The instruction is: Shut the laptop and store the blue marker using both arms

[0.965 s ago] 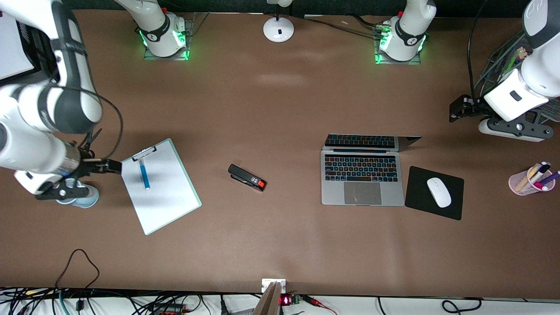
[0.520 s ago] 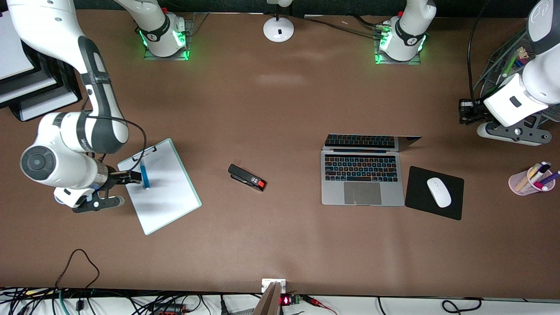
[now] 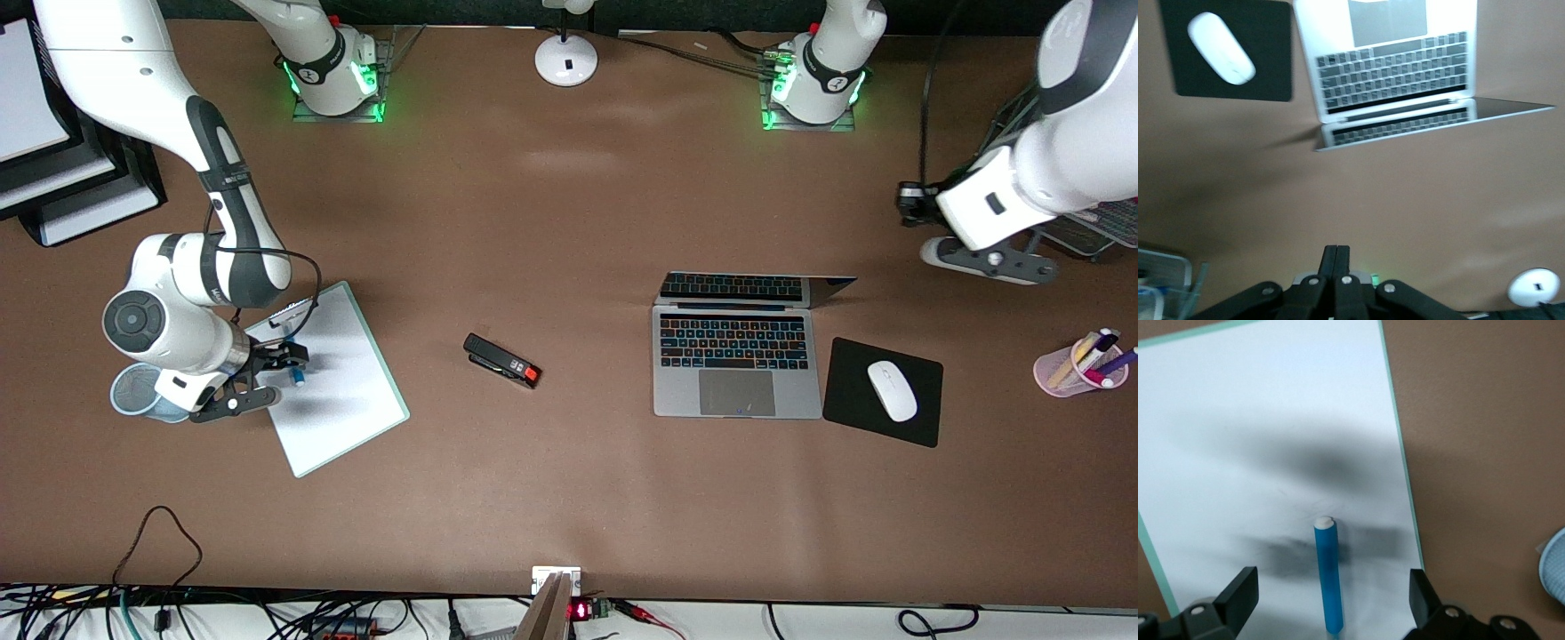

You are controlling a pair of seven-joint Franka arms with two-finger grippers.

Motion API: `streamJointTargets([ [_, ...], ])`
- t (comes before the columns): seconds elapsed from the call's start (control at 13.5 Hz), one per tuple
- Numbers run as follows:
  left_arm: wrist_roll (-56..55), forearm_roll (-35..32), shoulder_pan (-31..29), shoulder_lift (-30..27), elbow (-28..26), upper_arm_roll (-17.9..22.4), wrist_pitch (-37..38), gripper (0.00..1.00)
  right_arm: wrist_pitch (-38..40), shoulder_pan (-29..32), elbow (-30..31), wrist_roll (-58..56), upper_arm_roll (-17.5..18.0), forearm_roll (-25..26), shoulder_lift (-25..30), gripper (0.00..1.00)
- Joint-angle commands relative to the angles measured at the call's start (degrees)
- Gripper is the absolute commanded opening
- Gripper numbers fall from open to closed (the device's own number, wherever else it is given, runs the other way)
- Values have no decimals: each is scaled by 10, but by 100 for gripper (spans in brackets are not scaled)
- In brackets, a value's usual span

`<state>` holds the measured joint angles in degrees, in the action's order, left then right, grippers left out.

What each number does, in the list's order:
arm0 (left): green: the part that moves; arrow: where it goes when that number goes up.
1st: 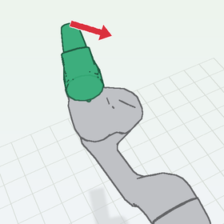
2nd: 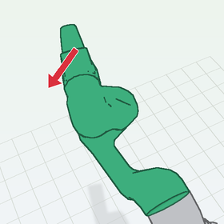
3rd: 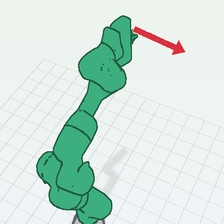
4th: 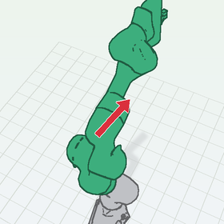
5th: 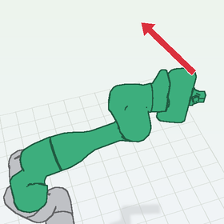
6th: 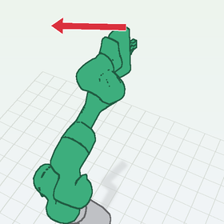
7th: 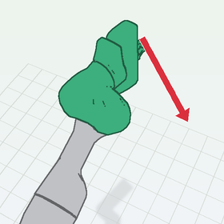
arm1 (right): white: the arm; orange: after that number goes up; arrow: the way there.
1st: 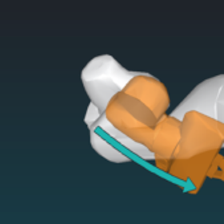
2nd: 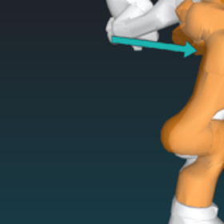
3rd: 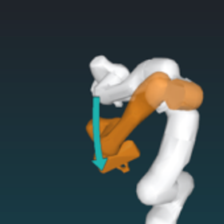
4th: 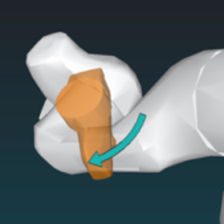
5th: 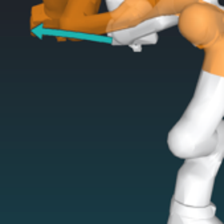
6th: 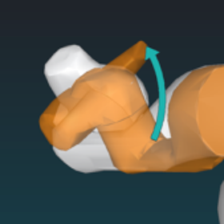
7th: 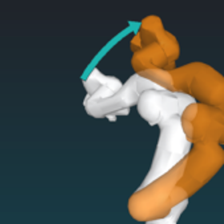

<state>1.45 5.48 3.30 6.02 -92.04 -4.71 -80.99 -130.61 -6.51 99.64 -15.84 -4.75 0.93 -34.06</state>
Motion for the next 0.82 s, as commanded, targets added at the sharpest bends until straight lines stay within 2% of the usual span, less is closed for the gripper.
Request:
streamJointTargets([
  [0.0, -71, 20, -1, -1, -33, -57, -41, 1, -10, 4, 0, -55, -1, -4, -7, 99],
  [0.15, -110, 19, -1, -10, -85, -85, -114, 1, -15, 4, 0, -60, 0, -6, -14, 96],
  [0.22, -123, 19, -1, -17, -115, -95, -150, 1, -16, 3, 0, -61, 0, -5, -17, 89],
  [0.45, -159, 15, -1, -45, -236, -132, -285, 1, -17, 4, -3, -62, 0, -6, -28, 81],
  [0.67, -168, 15, -1, -35, -308, -137, -414, 1, -38, 4, -3, -61, 0, -8, -41, 77],
  [0.74, -168, 15, 0, -29, -326, -137, -458, 1, -43, 4, -3, -62, 0, -8, -43, 72],
])
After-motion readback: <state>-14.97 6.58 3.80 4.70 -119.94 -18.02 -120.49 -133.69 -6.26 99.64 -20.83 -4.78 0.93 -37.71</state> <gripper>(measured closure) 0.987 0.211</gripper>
